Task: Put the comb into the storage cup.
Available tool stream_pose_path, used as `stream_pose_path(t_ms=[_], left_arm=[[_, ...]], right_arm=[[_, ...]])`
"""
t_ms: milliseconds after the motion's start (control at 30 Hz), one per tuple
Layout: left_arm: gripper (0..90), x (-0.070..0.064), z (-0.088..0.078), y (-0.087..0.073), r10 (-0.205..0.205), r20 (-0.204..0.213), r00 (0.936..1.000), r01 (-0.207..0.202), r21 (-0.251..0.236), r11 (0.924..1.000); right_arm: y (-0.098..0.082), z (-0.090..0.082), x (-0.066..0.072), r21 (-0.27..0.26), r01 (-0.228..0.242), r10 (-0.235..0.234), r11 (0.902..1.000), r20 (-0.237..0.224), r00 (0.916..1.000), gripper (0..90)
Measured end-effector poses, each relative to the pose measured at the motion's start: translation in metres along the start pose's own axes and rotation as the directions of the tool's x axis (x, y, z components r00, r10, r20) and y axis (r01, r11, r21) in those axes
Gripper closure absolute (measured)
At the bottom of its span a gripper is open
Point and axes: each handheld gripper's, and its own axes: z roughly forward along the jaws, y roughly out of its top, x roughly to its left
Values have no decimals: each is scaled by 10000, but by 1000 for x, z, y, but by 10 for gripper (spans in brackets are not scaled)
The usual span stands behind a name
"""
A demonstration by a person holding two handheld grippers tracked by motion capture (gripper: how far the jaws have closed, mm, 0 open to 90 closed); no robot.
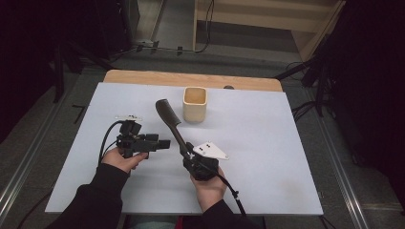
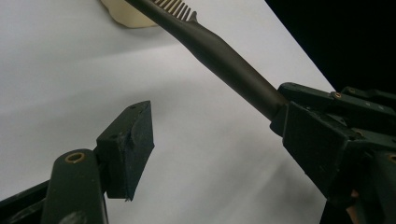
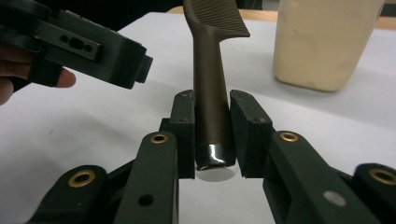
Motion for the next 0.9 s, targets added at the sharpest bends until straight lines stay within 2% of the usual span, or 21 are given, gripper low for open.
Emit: stream_pose_path(t_ms=[100, 333, 900], left_arm=[[254, 1, -1, 4, -185, 87, 9998, 186, -75, 9998], [255, 0, -2, 16, -266, 63, 9996, 268, -338, 9991], [257, 4, 10, 32, -894, 85, 9960, 897, -516, 9946]], right_arm=[[1, 3, 2, -217, 93, -90, 9997, 118, 9999, 702], [0, 9, 6, -650, 124, -107, 9978, 264, 9996, 702], [0, 10, 8, -1092, 148, -115, 9939, 302, 9995, 703]])
